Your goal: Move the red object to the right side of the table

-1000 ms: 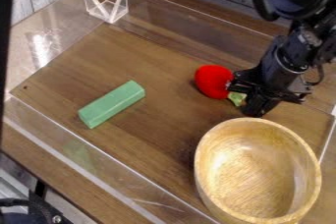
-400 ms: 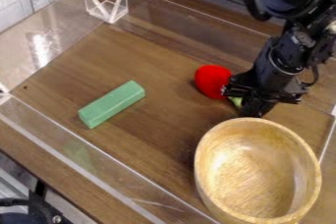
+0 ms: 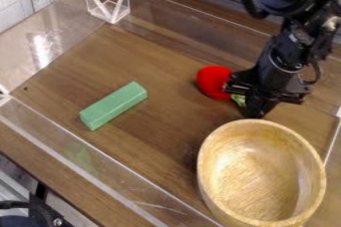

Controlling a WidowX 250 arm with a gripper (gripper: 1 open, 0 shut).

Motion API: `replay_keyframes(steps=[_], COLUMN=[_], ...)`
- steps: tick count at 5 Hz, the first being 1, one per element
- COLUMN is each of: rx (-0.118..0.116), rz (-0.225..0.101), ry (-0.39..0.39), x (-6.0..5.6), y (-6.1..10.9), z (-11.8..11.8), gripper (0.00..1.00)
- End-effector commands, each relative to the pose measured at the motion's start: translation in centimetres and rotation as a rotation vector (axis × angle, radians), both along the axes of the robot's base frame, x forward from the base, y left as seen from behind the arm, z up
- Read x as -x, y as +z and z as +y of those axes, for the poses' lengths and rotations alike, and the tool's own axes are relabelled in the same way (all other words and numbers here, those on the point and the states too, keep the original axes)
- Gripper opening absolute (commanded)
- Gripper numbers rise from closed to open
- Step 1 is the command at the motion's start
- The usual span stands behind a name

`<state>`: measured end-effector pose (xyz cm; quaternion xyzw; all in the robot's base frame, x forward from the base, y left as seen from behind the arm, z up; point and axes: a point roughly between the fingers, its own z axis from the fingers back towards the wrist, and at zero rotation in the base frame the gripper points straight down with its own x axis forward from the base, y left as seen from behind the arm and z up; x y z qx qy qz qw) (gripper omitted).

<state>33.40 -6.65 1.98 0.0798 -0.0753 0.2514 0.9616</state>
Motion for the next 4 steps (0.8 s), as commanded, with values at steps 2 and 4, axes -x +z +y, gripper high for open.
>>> replay_keyframes(steps=[2,4], rx=[0.034,0.052], rz=[-0.096,-0.114], ry=[-0.086,-0.125], x=[-2.1,-3.0], y=[3.5,4.4], z=[-0.5,0.0], gripper=[1.00,1.00])
